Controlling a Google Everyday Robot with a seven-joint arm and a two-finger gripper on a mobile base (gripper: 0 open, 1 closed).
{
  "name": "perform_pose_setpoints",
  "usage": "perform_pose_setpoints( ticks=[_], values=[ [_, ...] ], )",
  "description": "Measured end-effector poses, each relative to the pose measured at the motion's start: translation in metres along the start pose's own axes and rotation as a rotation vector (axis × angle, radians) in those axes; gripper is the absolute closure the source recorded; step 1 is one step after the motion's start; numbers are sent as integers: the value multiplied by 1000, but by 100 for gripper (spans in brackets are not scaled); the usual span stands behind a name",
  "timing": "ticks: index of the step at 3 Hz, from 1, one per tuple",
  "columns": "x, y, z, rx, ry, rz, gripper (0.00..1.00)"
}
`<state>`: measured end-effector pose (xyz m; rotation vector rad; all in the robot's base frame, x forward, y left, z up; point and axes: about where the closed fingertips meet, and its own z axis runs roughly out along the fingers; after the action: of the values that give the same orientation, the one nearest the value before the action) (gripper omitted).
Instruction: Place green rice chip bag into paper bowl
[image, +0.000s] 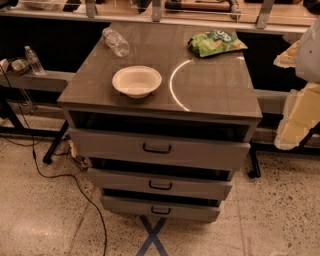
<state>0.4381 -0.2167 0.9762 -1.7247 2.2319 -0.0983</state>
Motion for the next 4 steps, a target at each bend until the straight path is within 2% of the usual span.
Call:
perform_pose_setpoints(
  ticks=[1,2,3,4],
  values=[
    [-3,-3,3,3,-10,-2,0],
    [-15,-15,19,14,-54,-13,0],
    [-55,-61,41,83,-138,-37,0],
    [-108,-123,49,202,-261,-41,0]
  ],
)
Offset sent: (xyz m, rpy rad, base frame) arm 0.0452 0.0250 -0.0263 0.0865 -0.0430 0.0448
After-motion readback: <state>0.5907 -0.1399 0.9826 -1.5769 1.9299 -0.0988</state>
